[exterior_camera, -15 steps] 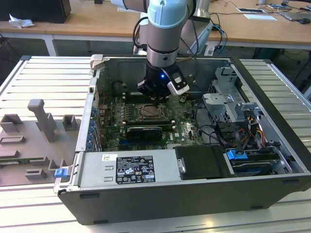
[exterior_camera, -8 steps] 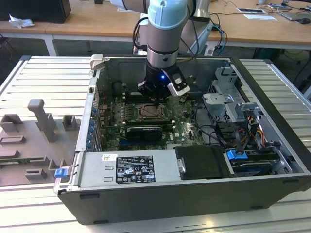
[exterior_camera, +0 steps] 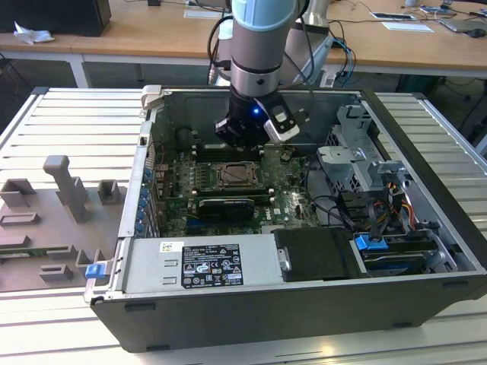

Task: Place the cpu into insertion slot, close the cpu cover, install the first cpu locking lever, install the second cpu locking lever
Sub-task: 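Install the second cpu locking lever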

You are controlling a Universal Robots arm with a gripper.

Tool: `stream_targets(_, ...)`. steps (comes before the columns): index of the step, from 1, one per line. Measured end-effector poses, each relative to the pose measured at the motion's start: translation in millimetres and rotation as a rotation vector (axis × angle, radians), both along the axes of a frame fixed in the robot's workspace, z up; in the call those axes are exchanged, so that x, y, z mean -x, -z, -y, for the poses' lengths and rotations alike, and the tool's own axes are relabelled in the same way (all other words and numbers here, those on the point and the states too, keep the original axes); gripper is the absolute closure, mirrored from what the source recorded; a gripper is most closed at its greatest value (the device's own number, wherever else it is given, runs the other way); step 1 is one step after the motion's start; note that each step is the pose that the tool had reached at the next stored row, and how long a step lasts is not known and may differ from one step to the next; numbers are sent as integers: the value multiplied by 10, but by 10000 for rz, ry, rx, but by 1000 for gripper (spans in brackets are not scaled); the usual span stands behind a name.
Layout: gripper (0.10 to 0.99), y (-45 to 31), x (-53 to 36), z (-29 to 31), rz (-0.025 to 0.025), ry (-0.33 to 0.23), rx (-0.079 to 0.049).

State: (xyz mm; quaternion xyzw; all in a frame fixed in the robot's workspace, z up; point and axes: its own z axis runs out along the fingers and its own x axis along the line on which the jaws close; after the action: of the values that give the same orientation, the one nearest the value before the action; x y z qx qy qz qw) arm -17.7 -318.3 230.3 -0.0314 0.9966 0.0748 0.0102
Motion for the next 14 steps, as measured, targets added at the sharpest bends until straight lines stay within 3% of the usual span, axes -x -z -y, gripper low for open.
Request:
stream_targets(1,980,-32,0,1,-1,-1,2)
stream_targets(5,980,-33,0,41,0,2,0)
stream_targets(10,980,-32,0,346,-2,2,-3)
stream_targets(14,980,-31,0,486,-4,3,-73)
